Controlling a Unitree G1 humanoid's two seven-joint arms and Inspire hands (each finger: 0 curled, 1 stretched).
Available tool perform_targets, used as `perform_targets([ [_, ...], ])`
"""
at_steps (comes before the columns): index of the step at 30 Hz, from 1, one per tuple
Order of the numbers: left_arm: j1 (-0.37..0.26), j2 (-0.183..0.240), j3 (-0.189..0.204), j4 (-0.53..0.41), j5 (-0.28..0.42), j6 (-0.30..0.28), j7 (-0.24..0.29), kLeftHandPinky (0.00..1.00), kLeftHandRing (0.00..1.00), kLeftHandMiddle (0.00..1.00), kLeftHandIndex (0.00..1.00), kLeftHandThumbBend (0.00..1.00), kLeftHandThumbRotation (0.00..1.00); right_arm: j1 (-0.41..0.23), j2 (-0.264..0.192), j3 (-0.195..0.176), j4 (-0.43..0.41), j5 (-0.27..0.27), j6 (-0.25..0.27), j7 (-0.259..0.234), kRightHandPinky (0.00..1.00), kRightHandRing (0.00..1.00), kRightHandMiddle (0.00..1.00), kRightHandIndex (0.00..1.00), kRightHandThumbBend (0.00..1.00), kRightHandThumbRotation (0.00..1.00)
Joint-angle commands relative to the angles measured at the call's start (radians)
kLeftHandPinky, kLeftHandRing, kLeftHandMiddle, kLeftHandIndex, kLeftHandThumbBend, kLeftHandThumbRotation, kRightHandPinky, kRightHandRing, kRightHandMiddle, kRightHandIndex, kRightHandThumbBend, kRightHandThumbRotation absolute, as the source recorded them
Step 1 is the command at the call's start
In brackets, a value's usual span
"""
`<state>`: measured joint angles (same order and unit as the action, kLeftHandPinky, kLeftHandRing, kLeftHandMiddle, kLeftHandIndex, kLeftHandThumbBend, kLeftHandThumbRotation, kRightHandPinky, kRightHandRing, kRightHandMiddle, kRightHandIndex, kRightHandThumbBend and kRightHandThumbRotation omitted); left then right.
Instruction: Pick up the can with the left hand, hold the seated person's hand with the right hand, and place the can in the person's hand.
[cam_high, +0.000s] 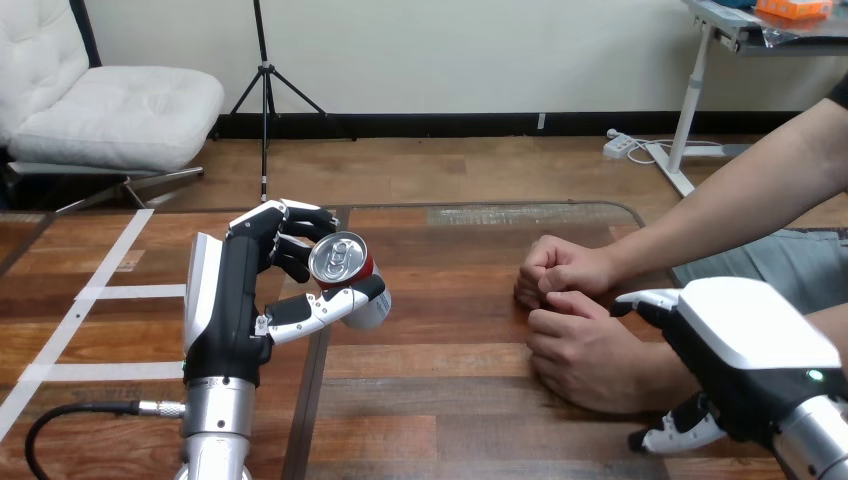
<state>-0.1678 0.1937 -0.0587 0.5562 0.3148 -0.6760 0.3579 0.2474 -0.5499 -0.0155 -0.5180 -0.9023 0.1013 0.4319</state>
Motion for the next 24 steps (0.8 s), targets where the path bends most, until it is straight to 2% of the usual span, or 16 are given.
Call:
perform_targets([
  [1,-0.06,0.005,0.018,-0.014,-0.007,-0.032,0.001,0.36,0.41,0.48,0.53,0.69,0.0,-0.085,-0.029,-0.018,0.004,-0.025,0.008,-0.007,0.83,0.87,0.86,0.82,0.88,0.04],
  [11,-0.058,0.003,0.021,-0.017,-0.004,-0.027,0.003,0.35,0.4,0.48,0.53,0.69,0.0,-0.103,-0.043,-0.009,0.032,-0.068,0.024,0.001,0.83,0.87,0.86,0.82,0.88,0.04],
  [24,-0.056,0.008,0.024,-0.012,-0.005,-0.033,0.0,0.35,0.4,0.48,0.52,0.69,0.0,-0.112,-0.044,-0.012,0.068,-0.095,0.041,-0.004,0.85,0.88,0.87,0.83,0.87,0.0],
])
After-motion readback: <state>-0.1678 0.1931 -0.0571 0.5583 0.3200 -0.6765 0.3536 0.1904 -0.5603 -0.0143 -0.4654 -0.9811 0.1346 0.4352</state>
